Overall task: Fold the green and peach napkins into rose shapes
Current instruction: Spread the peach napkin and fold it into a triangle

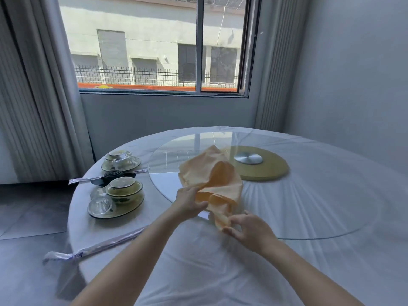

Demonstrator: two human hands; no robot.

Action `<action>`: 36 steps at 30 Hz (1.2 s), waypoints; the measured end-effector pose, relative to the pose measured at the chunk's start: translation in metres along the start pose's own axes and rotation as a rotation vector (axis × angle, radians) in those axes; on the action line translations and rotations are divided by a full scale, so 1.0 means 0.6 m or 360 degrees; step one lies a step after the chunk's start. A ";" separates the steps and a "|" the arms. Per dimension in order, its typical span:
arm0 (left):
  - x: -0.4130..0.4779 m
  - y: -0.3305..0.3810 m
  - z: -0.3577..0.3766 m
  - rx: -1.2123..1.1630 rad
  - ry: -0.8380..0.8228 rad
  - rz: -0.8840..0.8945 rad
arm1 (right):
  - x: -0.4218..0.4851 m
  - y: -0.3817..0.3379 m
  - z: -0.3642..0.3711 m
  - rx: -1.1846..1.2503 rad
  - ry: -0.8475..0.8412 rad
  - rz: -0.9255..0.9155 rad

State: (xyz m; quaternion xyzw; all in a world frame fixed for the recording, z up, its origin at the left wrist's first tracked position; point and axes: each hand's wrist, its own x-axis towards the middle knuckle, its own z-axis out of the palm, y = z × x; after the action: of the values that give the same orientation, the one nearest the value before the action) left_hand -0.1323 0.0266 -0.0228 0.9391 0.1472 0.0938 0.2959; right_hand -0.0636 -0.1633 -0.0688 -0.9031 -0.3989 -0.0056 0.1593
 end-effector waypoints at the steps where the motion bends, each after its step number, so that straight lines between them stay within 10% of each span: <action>1: 0.001 0.001 0.005 0.0022 0.0015 0.0019 | -0.004 -0.002 -0.002 0.0071 0.0062 0.0026; 21: -0.023 -0.019 0.054 0.0104 -0.0041 0.0105 | -0.164 0.107 -0.109 0.0132 0.0055 0.0772; 29: 0.024 -0.031 0.043 0.0021 -0.0078 0.0186 | -0.049 0.028 -0.079 -0.0106 0.0349 0.0341; 36: 0.041 -0.057 0.070 0.0383 -0.0087 0.0254 | 0.055 0.046 -0.045 -0.0288 0.0005 0.0237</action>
State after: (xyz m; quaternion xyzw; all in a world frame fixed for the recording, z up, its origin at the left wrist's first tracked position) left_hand -0.1054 0.0395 -0.0748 0.9787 0.0743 0.0731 0.1766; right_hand -0.0182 -0.1647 -0.0463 -0.9409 -0.3282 -0.0312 0.0777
